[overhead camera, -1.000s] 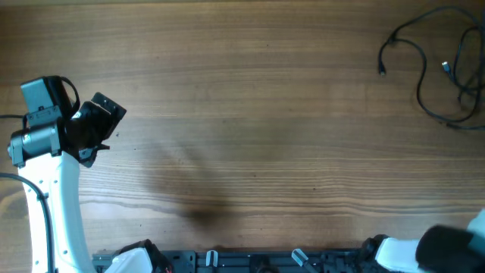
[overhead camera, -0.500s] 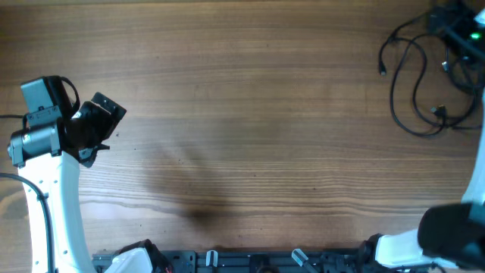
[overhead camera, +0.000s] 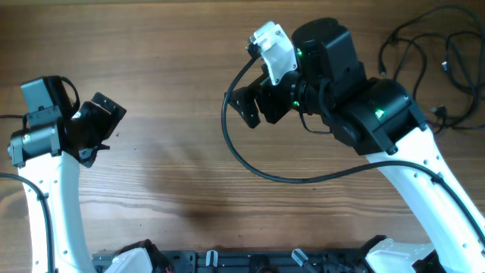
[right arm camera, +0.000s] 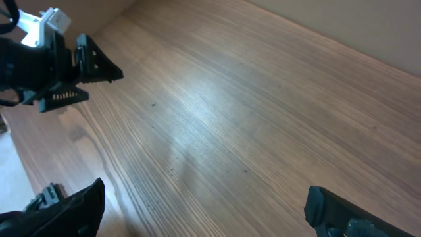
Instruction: Untangle cables
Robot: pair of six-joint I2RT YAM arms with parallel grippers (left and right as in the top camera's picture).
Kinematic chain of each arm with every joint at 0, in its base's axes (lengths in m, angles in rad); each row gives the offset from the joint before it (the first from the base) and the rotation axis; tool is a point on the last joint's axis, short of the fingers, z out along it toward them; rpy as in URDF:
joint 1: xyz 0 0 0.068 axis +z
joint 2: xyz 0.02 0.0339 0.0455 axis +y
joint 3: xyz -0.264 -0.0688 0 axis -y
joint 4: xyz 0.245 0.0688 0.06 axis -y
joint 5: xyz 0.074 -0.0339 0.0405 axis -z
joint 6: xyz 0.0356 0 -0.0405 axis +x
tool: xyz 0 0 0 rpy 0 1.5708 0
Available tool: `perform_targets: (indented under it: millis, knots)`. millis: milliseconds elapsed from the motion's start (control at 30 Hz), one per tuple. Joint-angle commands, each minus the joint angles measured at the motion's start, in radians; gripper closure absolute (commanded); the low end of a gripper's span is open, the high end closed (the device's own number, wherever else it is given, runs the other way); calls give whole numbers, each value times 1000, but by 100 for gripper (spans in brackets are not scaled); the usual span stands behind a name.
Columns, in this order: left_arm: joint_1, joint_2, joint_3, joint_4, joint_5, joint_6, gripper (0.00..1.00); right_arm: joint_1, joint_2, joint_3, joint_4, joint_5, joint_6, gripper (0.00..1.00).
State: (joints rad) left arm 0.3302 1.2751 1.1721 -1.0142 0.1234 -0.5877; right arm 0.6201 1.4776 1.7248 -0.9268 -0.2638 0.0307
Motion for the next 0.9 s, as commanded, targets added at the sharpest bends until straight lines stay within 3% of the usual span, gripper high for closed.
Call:
perform_targets:
  millis: [0, 133, 267, 400, 567, 667, 867]
  knots:
    - [6, -14, 10, 1, -10, 5, 0, 0, -13, 8, -2, 98, -57, 0]
    - [6, -14, 10, 1, -10, 5, 0, 0, -11, 1, -3, 248, -58, 0]
    - [6, -14, 10, 1, -10, 5, 0, -2, 18, -18, 11, 257, -85, 0]
    - [6, -14, 10, 1, -10, 5, 0, -27, -60, -148, 159, 256, -208, 0]
    - [6, -14, 10, 1, -10, 5, 0, -255, -314, -520, 491, 19, -207, 0]
    - [6, -14, 10, 1, -10, 5, 0, -356, -551, -834, 743, 0, -207, 0]
    - [6, -14, 10, 1, -10, 5, 0, -430, -993, -1371, 1043, 0, -201, 0]
